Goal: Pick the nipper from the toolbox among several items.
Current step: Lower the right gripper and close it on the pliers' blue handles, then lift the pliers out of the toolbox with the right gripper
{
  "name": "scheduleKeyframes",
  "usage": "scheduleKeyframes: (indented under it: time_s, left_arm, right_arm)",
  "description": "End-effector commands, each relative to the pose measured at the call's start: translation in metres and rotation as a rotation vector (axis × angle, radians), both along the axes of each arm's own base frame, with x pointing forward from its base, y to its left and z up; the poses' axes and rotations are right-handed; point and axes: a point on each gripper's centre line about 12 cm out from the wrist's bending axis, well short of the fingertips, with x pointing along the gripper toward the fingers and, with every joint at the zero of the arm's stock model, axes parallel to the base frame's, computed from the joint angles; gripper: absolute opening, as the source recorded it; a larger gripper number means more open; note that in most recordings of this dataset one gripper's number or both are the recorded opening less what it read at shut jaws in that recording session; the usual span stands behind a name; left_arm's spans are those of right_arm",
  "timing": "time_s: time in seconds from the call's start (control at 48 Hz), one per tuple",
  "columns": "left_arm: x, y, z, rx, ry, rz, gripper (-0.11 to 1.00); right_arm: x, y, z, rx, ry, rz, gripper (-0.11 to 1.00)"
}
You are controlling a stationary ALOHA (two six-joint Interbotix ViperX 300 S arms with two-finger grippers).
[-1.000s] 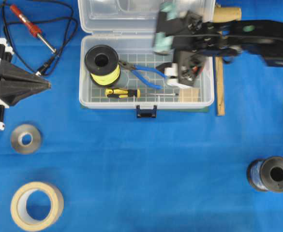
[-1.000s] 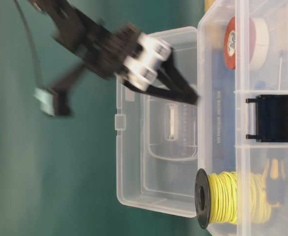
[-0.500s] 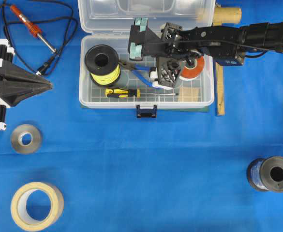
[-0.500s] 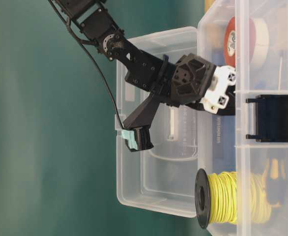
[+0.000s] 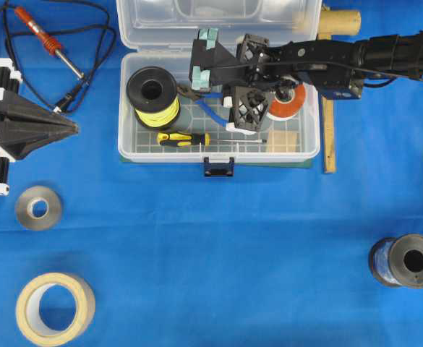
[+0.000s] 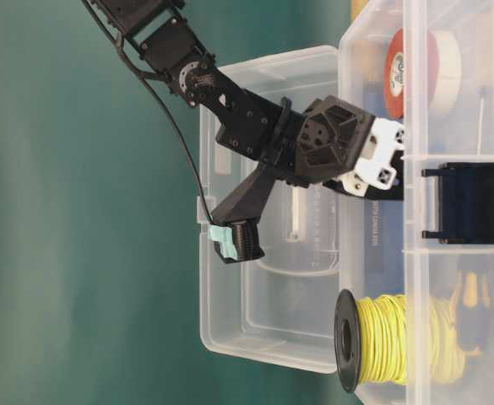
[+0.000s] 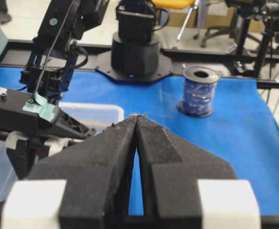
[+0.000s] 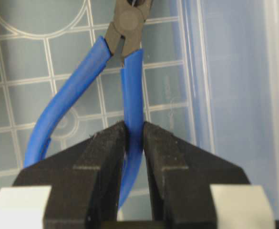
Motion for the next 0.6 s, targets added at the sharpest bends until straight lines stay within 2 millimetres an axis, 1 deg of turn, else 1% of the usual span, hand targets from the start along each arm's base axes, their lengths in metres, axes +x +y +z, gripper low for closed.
scheduleKeyframes:
  time_s: [0.0, 0.021, 0.229, 0.292, 0.375, 0.5, 0.584]
  left_arm:
    - [0.001, 0.0, 0.003, -0.004, -0.009, -0.001, 0.0]
    - [0.001, 0.0, 0.004, -0.003, -0.011, -0.001, 0.0]
    - [0.0, 0.0, 0.004, -0.006, -0.014, -0.001, 0.0]
    - [0.0, 0.0, 0.005, -0.009, -0.018, -0.001, 0.0]
    - [0.0, 0.0, 0.005, -0.014, -0.017, -0.001, 0.0]
    - [0.0, 0.0, 0.005, -0.014, -0.017, -0.001, 0.0]
    - [0.0, 0.0, 0.005, -0.014, -0.017, -0.001, 0.0]
  right_arm:
    - [0.001, -0.002, 0.038, -0.028, -0.086, -0.001, 0.13]
    - [0.0, -0.001, 0.046, -0.032, -0.104, -0.003, 0.13]
    - [-0.013, 0.003, 0.103, -0.062, -0.215, -0.01, 0.13]
    - [-0.02, 0.005, 0.117, -0.067, -0.236, -0.013, 0.13]
    - [-0.032, 0.013, 0.135, -0.068, -0.268, -0.012, 0.13]
    - [-0.044, 0.038, 0.15, -0.062, -0.315, 0.028, 0.13]
    - [-0.049, 0.065, 0.153, -0.043, -0.352, 0.076, 0.13]
